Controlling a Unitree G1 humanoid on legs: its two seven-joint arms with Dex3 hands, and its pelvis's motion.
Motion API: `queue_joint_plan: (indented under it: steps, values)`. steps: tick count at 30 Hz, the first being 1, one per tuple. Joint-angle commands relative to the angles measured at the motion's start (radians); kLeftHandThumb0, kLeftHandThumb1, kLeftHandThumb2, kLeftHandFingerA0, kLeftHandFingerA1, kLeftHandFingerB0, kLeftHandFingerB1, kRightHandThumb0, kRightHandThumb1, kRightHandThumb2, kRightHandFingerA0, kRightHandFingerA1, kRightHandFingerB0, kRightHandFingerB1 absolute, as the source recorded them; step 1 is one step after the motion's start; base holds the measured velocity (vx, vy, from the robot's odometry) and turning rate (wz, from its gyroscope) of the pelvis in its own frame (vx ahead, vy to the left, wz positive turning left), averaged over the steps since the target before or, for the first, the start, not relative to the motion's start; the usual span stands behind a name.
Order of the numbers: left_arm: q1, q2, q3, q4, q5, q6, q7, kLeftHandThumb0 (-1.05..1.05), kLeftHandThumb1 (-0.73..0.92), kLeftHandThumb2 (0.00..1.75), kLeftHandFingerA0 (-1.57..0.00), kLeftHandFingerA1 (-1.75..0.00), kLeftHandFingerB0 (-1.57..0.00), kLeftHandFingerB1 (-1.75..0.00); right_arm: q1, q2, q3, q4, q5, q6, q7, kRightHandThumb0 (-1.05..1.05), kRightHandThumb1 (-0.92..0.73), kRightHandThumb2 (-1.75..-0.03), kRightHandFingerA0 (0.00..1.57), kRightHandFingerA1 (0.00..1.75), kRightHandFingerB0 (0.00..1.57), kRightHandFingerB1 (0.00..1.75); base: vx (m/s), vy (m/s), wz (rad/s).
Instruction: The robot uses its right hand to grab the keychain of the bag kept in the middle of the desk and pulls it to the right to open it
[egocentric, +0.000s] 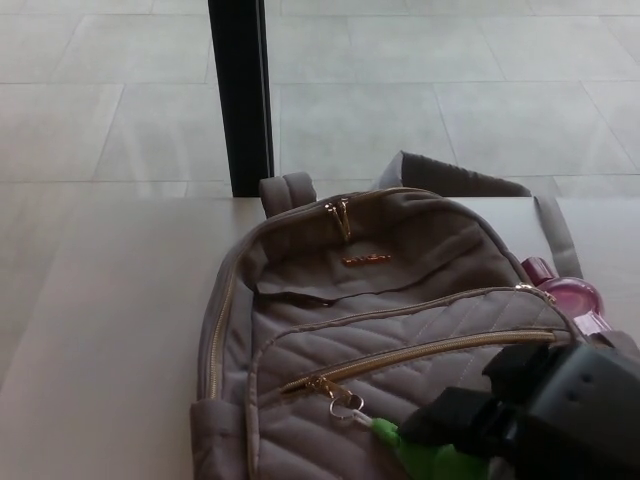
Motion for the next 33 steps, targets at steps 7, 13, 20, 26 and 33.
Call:
queue_joint_plan:
  steps: [7, 13, 20, 26, 33]
  values:
    - [0.008, 0.031, 0.0, 0.008, 0.006, -0.04, -0.027, -0.56, 0.64, 0.6, -0.67, -0.58, -0.58, -0.43, 0.077, -0.006, 0.035, 0.015, -0.159, -0.107, -0.009, -0.62, -0.65, -0.6, 0.88, 1.28, 0.5, 0.43, 0.0, 0.0, 0.0]
    - [0.007, 0.028, -0.003, 0.008, 0.01, -0.051, -0.029, -0.58, 0.68, 0.61, -0.63, -0.56, -0.57, -0.44, 0.122, -0.022, 0.022, 0.025, -0.169, -0.119, 0.02, -0.61, -0.66, -0.6, 0.91, 1.28, 0.48, 0.42, 0.0, 0.0, 0.0]
    - [0.005, 0.025, -0.008, 0.019, 0.014, -0.065, -0.03, -0.59, 0.7, 0.61, -0.7, -0.67, -0.6, -0.46, 0.156, -0.033, -0.017, 0.098, -0.203, -0.143, -0.031, -0.48, -0.64, -0.6, 0.99, 1.36, 0.53, 0.45, 0.0, 0.0, 0.0]
    - [0.015, 0.026, -0.011, 0.006, 0.014, -0.074, -0.034, -0.62, 0.68, 0.61, -0.64, -0.6, -0.59, -0.46, 0.137, -0.026, -0.055, 0.198, -0.168, -0.187, -0.133, -0.27, -0.64, -0.7, 1.01, 1.58, 0.66, 0.53, 0.0, 0.0, 0.0]
    - [0.005, 0.015, -0.021, 0.02, 0.022, -0.064, -0.03, -0.67, 0.73, 0.62, -0.65, -0.6, -0.61, -0.47, 0.126, 0.01, -0.032, 0.217, -0.162, -0.224, -0.197, -0.42, -0.62, -0.66, 1.04, 1.75, 0.88, 0.98, 0.0, 0.0, 0.0]
